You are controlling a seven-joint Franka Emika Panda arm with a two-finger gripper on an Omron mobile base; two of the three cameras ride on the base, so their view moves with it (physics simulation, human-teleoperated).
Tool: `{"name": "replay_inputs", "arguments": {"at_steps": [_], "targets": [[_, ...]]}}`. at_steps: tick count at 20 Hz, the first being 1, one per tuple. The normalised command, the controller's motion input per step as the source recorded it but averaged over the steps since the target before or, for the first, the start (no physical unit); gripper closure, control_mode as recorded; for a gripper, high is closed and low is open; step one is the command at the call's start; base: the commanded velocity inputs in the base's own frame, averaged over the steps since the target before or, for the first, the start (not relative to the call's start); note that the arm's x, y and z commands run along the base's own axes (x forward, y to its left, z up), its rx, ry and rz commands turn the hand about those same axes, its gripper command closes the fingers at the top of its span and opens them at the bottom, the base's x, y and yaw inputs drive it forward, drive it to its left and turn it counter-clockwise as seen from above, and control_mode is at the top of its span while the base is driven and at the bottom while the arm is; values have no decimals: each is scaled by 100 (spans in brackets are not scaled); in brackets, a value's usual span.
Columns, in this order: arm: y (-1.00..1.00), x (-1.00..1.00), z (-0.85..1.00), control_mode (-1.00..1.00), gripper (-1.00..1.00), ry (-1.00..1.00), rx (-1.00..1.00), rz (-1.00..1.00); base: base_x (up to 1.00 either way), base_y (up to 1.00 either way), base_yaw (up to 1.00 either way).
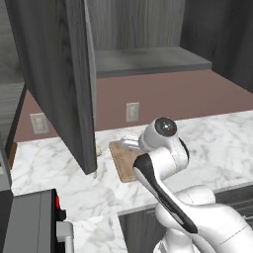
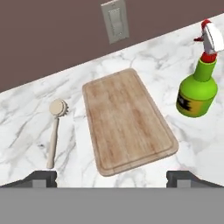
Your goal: Grab the spray bottle from the cabinet, then place it next to the cutting board for sanitizing. Then grab the dish brush from the countertop next to the sink and place it next to the cutting board.
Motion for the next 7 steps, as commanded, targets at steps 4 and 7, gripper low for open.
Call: {"name": "replay_inputs", "arguments": {"at_steps": [4, 7], "targets": [[-20, -68, 100, -100, -100, -6, 2, -2, 0, 0, 0], [-31, -68, 100, -100, -100, 0, 1, -4, 0, 0, 0]]}}
